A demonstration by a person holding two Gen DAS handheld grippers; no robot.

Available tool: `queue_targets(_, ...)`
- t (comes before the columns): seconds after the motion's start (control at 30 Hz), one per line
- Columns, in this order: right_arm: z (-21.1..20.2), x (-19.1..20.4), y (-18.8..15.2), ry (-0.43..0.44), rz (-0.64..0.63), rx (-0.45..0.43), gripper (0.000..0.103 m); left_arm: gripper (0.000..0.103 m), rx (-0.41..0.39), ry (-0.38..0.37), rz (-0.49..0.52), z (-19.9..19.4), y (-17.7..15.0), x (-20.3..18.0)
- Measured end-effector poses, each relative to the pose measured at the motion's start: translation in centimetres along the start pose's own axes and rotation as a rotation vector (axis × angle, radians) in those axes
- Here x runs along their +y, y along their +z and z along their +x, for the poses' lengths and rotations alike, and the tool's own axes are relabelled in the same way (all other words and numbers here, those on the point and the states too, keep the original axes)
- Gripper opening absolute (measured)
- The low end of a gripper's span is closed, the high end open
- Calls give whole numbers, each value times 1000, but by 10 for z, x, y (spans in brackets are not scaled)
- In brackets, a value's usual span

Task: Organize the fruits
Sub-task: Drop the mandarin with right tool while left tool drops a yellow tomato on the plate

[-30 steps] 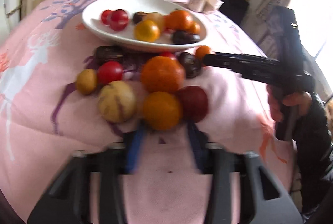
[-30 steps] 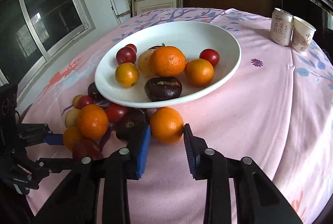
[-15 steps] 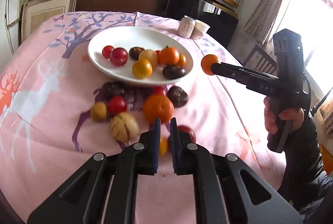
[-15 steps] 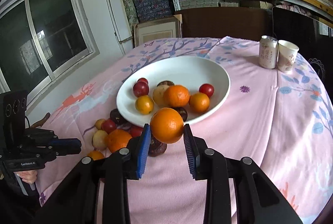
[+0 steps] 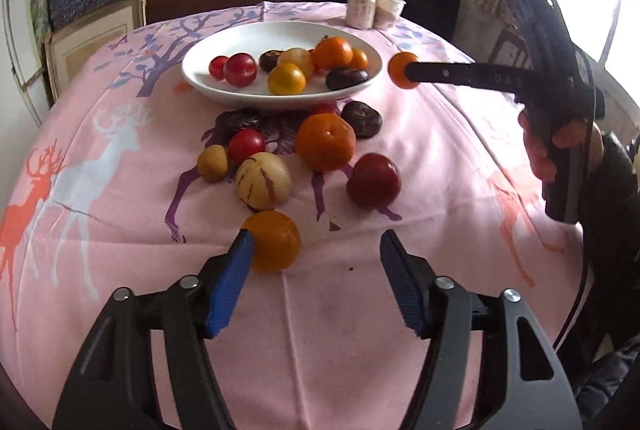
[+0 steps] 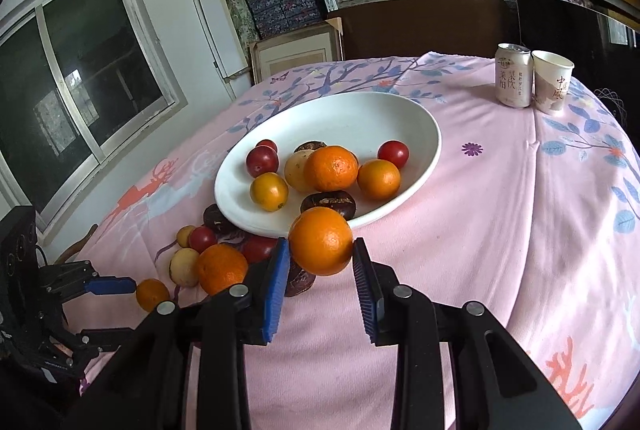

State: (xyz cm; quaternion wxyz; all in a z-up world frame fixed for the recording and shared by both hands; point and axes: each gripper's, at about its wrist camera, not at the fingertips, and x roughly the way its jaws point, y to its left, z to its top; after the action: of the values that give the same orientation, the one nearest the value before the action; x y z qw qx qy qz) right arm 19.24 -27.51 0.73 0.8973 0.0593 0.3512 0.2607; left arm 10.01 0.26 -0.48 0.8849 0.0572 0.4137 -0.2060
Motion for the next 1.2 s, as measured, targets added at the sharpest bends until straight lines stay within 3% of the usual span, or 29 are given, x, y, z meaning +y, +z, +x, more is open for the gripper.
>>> queue_targets(0.13,-1,2,-2,1,-7,-2,32,73,14,79,17,6,-1,2)
queue_targets(0.3,-3,5,-2,6,-12,-3,32,73,82,146,-63,30,-1,25)
queue_targets(0.37,-3,5,-2,7,-7,2,32,55,78,146,-85,32,-1,31)
queue_targets(0.4,-3,5,-3,11,-4,4,33,50,66,148,-91,31,-1,34)
queue_targets(0.47,-5,5,-3,17,-2,2,32,34,43,131,-119,27,0,41)
queue_targets(0.7,-10,7,-2,26,4,-15,32,33,27,51,-164,22,-1,48)
queue_targets(0.8,-13,13,4,26,-14,-23,32,33,-22,-12,-179,3,6,49)
queue_targets(0.97,-11,21,39,28,-22,-91,32,33,-82,3,-141,-5,57,50)
queue_targets(1.2,36,3,98,2,-13,-92,33,33,-179,-11,-112,54,150,67)
